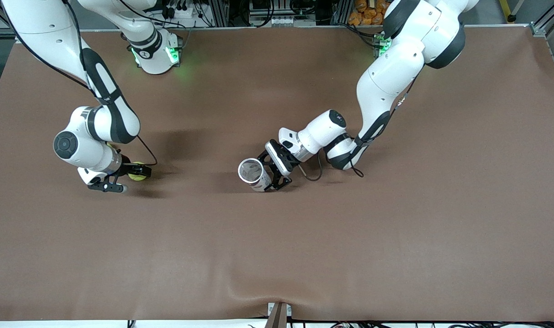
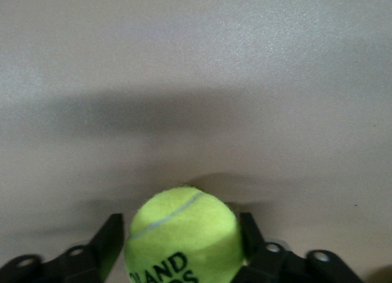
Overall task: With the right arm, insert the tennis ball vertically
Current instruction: 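Grasp the nearer tennis ball with the right gripper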
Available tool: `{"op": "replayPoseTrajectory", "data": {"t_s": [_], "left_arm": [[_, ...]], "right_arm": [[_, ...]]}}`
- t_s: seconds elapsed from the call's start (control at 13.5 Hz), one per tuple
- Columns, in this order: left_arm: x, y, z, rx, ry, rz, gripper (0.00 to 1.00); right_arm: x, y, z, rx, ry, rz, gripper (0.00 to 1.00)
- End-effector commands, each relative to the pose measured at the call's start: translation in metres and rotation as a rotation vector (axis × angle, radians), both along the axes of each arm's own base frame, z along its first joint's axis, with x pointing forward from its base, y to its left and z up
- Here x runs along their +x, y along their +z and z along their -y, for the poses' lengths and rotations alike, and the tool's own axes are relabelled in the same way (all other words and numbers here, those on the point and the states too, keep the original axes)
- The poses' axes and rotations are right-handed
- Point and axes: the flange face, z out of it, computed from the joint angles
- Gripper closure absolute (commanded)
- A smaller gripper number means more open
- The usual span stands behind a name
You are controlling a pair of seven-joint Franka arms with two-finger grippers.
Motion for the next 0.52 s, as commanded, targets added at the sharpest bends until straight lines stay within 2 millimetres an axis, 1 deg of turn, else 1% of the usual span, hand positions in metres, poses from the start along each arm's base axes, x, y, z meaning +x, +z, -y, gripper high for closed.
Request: {"op": "replayPoseTrajectory", "data": {"t_s": [0.0, 0.07, 0.15, 0.22, 0.37, 0.44], "left_arm": [[0.003, 0.000, -0.006, -0.002, -0.030, 0.037, 0.15], [0.002, -0.002, -0.008, 0.003, -0.038, 0.037, 0.15], [0.000, -0.004, -0.009, 0.007, -0.041, 0.034, 0.14], [-0.001, -0.005, -0.010, 0.008, -0.043, 0.033, 0.13], [-0.003, -0.006, -0.010, 0.011, -0.046, 0.030, 0.12], [-0.003, -0.007, -0.011, 0.012, -0.045, 0.028, 0.08]], "right_arm": [[0.000, 0.007, -0.003, 0.004, -0.013, 0.011, 0.62], [0.002, 0.011, -0.004, 0.007, -0.012, 0.005, 0.78], [0.011, 0.020, -0.001, 0.011, -0.018, 0.002, 0.83], [0.020, 0.031, -0.002, 0.017, -0.028, -0.012, 0.84], [0.046, 0.063, -0.008, 0.021, -0.102, -0.041, 0.84], [0.059, 0.081, -0.014, 0.023, -0.133, -0.043, 0.84]]}}
